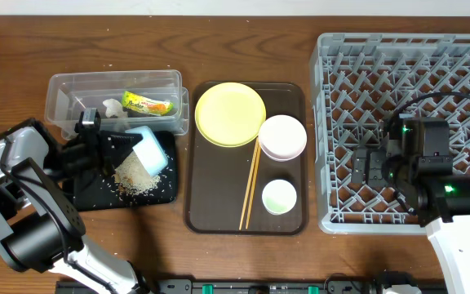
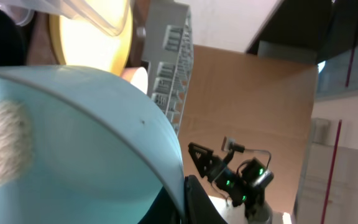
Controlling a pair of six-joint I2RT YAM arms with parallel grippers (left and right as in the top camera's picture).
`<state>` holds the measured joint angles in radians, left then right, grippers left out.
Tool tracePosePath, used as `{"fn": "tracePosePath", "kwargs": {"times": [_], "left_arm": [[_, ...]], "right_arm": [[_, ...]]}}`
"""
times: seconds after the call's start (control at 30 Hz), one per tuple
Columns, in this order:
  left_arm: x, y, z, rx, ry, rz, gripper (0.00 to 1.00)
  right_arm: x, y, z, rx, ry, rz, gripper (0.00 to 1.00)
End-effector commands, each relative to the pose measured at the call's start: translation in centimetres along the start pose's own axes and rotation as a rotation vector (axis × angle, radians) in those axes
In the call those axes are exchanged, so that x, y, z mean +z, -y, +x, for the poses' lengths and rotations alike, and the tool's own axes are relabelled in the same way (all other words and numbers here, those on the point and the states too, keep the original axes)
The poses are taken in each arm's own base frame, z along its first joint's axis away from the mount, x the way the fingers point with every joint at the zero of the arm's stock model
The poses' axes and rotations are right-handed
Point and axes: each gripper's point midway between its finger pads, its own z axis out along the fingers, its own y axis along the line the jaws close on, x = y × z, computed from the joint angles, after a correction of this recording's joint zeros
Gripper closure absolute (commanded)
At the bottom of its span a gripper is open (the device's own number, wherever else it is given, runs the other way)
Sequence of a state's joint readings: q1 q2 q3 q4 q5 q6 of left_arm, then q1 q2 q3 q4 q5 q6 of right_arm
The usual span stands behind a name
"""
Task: Sort waste into correct bins and load items into the dishwasher rack
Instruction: 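Tip the blue bowl over the black tray to dump the rice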
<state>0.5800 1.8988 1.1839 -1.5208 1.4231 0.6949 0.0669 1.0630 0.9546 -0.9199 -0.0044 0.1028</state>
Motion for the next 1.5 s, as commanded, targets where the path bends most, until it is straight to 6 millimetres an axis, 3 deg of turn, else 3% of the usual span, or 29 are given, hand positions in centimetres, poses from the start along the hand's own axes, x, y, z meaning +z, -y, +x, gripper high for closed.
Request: {"fn": "tracePosePath", "kwargs": {"times": [0.0, 0.5, 1.23, 1.47], "left_arm": [[-0.1, 0.2, 0.3, 0.221, 0.0, 0.011, 0.94], [-0.4, 1.2, 1.1, 0.064, -0.005, 0.032, 0.94], [-3.2, 2.5, -1.8, -0.015, 0.183, 0.139, 0.94], [-3.2, 2.5, -1.8, -0.175, 0.172, 0.154, 0.94]], "right_arm": [[-0.5, -0.5, -0.6, -0.012, 0.017, -0.013, 0.01], [-0.5, -0.5, -0.5, -0.012, 0.014, -0.013, 0.01], [-0.5, -0.5, -0.5, -0.012, 0.013, -0.013, 0.01], [-0.5, -0.5, -0.5, -0.012, 0.014, -0.013, 0.01]]}}
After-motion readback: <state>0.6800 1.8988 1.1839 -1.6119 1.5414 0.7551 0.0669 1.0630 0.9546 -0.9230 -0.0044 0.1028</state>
